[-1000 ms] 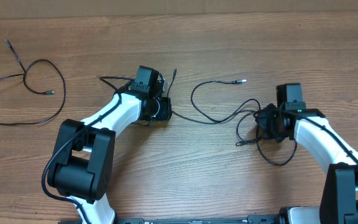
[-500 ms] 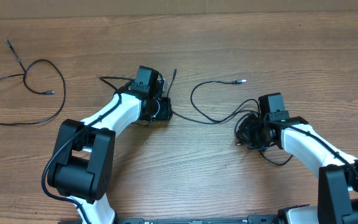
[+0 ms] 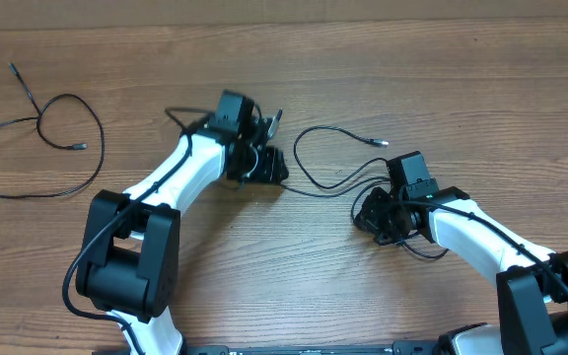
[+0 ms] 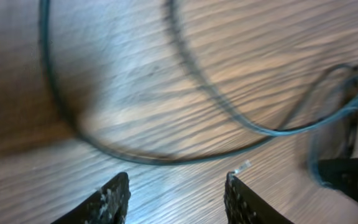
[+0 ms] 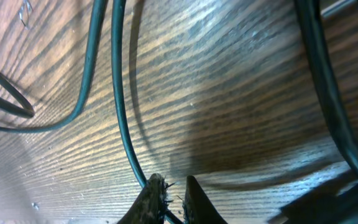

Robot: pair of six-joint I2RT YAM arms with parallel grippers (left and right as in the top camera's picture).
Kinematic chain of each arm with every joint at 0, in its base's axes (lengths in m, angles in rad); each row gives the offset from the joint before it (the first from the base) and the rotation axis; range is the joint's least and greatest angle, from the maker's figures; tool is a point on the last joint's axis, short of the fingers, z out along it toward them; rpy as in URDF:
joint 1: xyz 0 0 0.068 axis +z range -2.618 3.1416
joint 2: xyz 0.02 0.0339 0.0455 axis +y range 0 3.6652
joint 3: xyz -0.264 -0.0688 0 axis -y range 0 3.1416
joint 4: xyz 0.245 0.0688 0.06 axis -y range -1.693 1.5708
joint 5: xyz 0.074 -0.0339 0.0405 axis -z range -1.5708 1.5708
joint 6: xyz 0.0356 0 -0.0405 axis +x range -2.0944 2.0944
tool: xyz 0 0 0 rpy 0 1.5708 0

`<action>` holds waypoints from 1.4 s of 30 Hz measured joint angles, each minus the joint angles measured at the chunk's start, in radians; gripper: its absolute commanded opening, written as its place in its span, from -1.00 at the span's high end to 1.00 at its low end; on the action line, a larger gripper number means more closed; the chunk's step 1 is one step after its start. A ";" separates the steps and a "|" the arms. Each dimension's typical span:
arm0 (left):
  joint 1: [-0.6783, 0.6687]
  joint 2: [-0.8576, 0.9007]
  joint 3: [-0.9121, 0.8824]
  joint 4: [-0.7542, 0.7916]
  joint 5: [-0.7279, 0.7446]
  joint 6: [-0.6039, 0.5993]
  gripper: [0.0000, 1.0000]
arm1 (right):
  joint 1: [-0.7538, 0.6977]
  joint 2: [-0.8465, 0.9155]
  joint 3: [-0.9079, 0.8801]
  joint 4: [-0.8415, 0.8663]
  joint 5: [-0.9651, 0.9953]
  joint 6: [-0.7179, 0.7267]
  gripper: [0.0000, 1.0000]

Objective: Untangle cables

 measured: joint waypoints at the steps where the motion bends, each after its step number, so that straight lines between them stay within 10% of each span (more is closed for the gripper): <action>1: -0.007 0.000 0.025 -0.013 0.003 0.017 -0.04 | 0.001 0.000 0.000 0.000 -0.001 0.001 0.70; 9: -0.148 0.000 0.188 -0.034 -0.045 0.117 -0.08 | -0.026 0.000 0.021 -0.048 -0.123 -0.077 0.92; 29: -0.354 0.154 0.192 0.140 -0.129 0.228 -0.21 | -0.312 -0.032 0.114 -0.192 -0.056 -0.224 0.56; 32: -0.355 0.206 0.192 0.188 -0.134 0.230 -0.03 | -0.312 -0.032 0.091 -0.183 -0.039 -0.212 0.52; 35: -0.355 0.240 0.192 0.213 -0.137 0.238 0.88 | -0.312 -0.032 0.066 -0.145 -0.032 -0.187 0.48; 42: -0.353 0.245 0.208 0.171 -0.138 0.245 0.92 | -0.312 -0.032 0.017 -0.067 -0.023 -0.165 0.42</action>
